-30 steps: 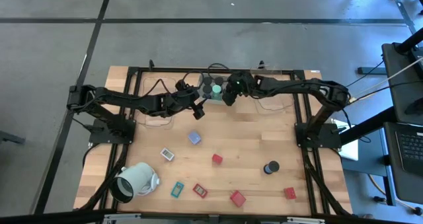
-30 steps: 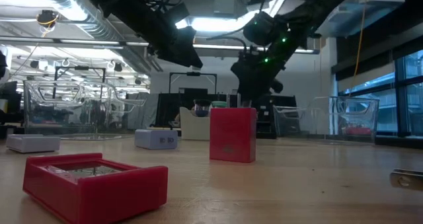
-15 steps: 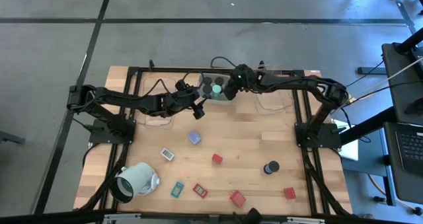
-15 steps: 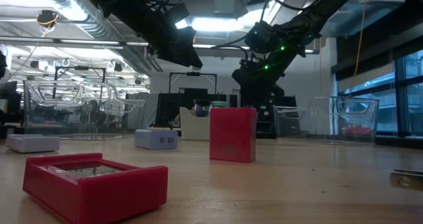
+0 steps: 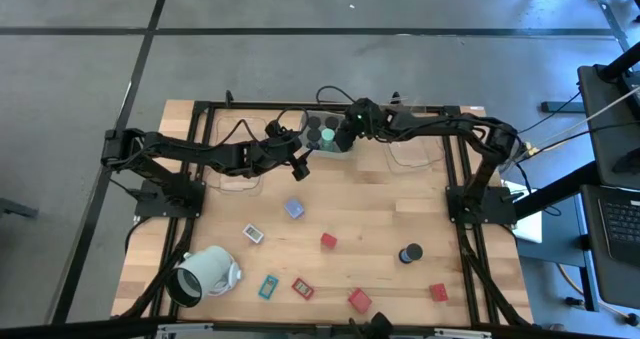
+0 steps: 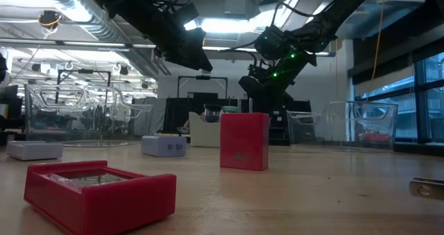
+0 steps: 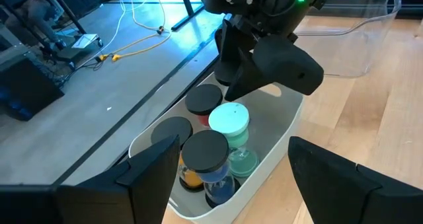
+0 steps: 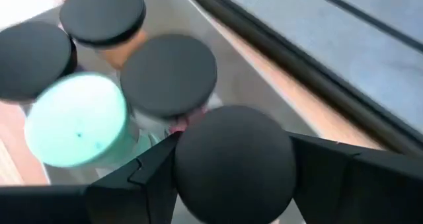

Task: Pick & Place Office items
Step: Put the white hourglass timer into the gray bin, then put the blue hourglass timer into the gray bin

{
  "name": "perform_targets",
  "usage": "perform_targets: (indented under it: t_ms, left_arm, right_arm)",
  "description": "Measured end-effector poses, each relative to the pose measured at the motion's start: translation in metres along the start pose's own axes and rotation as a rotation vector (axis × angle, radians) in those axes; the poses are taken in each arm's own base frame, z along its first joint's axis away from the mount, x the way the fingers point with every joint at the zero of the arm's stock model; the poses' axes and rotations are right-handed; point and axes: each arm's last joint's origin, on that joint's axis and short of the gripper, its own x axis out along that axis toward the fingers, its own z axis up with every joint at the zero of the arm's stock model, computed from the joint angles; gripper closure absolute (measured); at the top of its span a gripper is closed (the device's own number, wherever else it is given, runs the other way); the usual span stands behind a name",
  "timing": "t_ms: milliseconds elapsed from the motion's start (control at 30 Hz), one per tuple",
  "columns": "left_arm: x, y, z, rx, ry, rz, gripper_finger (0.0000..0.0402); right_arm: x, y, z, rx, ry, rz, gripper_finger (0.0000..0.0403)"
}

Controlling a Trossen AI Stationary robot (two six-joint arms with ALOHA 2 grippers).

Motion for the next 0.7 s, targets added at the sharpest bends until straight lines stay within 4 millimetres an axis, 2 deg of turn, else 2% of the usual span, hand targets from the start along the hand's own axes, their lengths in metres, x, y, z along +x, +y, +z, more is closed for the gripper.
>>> perform_targets:
  t_ms: [100,333,500,700]
  left_arm:
    - [0.0,0.0,0.0,0.001,0.0,0.0,0.0123]
    - [0.0,0.0,-0.001,0.006,0.008,0.0,0.0123]
    - [0.0,0.0,-0.001,0.008,0.013,0.001,0.0123]
    - [0.0,0.0,-0.002,0.014,0.021,0.001,0.0123]
  right_arm:
    - [0.001,-0.001,-0.004,-0.003,0.025,-0.001,0.0151]
    - [-0.017,-0.001,0.007,0.004,-0.019,0.024,0.0106]
    - [-0.047,-0.002,0.017,0.004,-0.044,0.033,0.0085]
    - [-0.102,0.008,0.016,-0.068,-0.009,0.065,0.0079]
